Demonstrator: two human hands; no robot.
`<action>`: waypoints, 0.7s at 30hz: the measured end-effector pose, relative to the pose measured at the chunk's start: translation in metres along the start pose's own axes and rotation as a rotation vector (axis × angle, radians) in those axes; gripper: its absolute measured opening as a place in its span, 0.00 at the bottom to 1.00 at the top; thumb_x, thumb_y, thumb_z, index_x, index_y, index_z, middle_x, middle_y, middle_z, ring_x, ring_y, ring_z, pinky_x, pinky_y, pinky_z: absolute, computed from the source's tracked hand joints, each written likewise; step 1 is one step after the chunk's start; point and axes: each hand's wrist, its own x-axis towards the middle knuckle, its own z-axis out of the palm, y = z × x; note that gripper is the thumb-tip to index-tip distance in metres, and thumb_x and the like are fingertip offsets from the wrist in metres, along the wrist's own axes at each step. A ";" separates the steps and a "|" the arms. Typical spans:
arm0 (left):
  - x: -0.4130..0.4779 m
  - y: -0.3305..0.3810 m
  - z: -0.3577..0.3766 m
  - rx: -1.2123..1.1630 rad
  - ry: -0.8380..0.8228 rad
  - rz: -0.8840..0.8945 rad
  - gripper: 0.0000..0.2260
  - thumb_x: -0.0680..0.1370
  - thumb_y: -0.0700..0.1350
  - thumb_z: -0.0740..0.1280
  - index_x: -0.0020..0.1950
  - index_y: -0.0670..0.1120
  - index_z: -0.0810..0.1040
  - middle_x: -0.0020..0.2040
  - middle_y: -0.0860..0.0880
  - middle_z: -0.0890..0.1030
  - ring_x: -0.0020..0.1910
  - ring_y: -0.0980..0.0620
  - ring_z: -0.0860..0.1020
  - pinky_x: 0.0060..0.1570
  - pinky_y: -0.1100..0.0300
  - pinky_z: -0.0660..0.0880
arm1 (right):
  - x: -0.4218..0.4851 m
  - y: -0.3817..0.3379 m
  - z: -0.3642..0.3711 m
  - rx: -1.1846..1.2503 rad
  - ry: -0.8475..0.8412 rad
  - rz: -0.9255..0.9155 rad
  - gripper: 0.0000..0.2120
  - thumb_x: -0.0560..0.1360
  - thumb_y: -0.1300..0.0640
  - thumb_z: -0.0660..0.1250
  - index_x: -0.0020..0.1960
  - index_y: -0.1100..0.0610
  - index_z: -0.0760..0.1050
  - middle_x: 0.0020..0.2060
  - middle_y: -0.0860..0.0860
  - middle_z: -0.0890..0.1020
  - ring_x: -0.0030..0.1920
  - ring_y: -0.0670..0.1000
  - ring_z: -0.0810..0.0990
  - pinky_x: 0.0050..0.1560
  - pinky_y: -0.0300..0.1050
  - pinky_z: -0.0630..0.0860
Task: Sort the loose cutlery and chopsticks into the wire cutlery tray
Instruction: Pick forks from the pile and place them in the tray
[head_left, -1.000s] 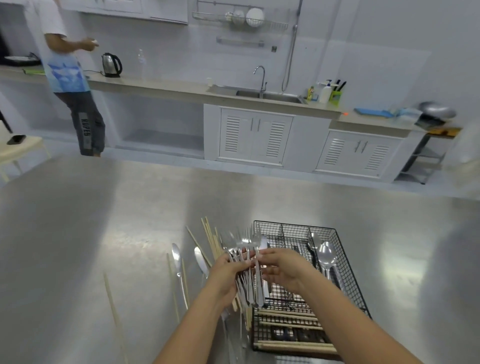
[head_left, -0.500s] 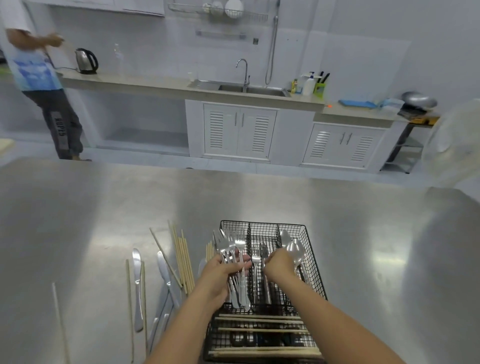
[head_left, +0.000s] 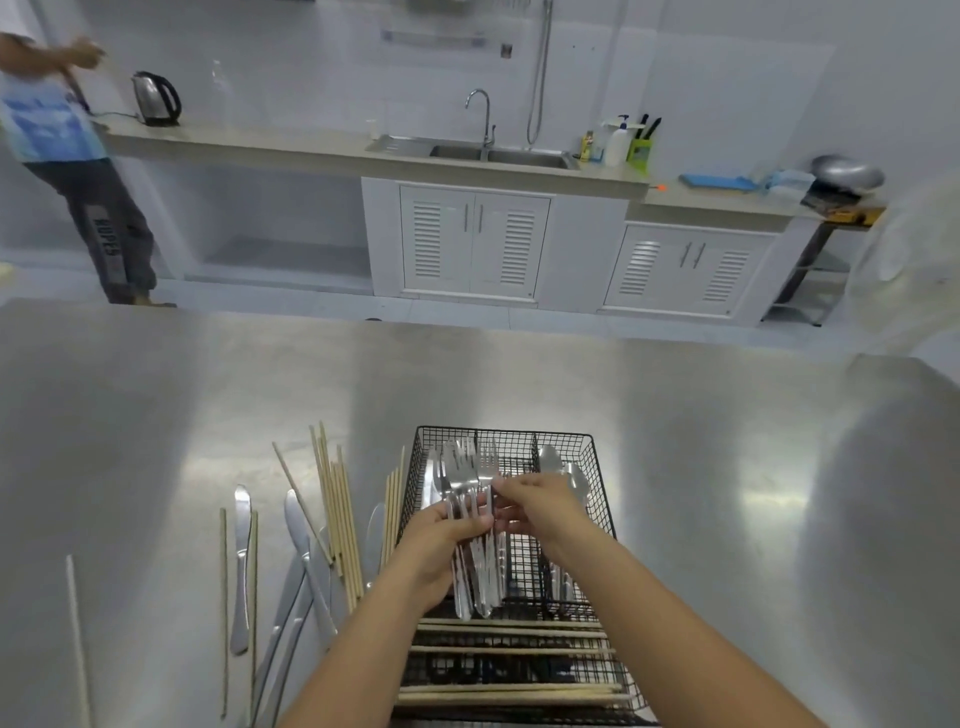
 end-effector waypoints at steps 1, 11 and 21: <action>0.001 -0.001 0.004 0.007 0.004 -0.003 0.10 0.72 0.35 0.70 0.53 0.39 0.81 0.49 0.41 0.85 0.53 0.42 0.81 0.58 0.46 0.74 | 0.002 0.000 -0.002 -0.005 0.028 0.015 0.10 0.76 0.59 0.67 0.51 0.66 0.78 0.42 0.58 0.82 0.34 0.51 0.79 0.36 0.42 0.78; 0.006 -0.001 0.000 -0.124 0.181 0.008 0.10 0.75 0.32 0.67 0.54 0.40 0.79 0.50 0.40 0.83 0.48 0.45 0.83 0.45 0.55 0.79 | 0.025 -0.005 0.000 -0.370 0.365 0.006 0.23 0.76 0.62 0.67 0.69 0.65 0.65 0.39 0.59 0.83 0.24 0.50 0.79 0.19 0.38 0.75; 0.001 0.002 -0.008 -0.121 0.172 0.003 0.11 0.73 0.32 0.69 0.54 0.39 0.77 0.49 0.38 0.83 0.46 0.45 0.84 0.43 0.56 0.80 | 0.034 -0.001 0.019 -0.808 0.303 0.028 0.05 0.77 0.67 0.63 0.53 0.66 0.73 0.33 0.53 0.74 0.43 0.55 0.85 0.41 0.46 0.83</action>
